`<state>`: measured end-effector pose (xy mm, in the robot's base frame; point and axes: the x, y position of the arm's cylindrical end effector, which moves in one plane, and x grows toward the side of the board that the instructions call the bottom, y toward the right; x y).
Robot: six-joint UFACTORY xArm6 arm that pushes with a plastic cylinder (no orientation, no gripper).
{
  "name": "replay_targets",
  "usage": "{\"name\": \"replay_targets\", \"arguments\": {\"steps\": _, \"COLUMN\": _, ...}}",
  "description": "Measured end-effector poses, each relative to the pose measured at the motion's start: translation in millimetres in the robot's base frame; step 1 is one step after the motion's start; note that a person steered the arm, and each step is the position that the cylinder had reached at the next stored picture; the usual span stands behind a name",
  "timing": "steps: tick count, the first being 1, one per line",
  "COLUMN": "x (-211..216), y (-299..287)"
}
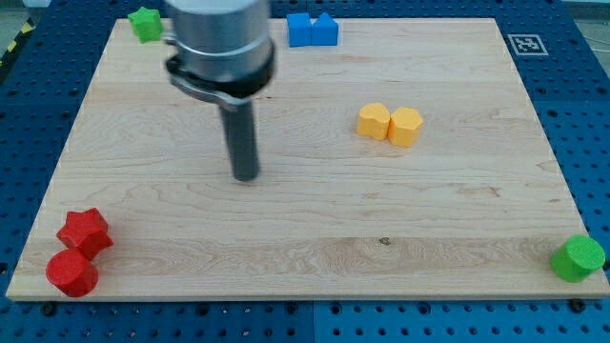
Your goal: Move the arm towards the green star
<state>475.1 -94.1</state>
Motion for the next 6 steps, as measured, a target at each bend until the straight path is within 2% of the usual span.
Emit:
{"name": "replay_targets", "arguments": {"steps": 2, "x": -52, "y": -76}}
{"name": "replay_targets", "arguments": {"steps": 4, "x": -78, "y": -101}}
{"name": "replay_targets", "arguments": {"steps": 6, "x": -105, "y": -154}}
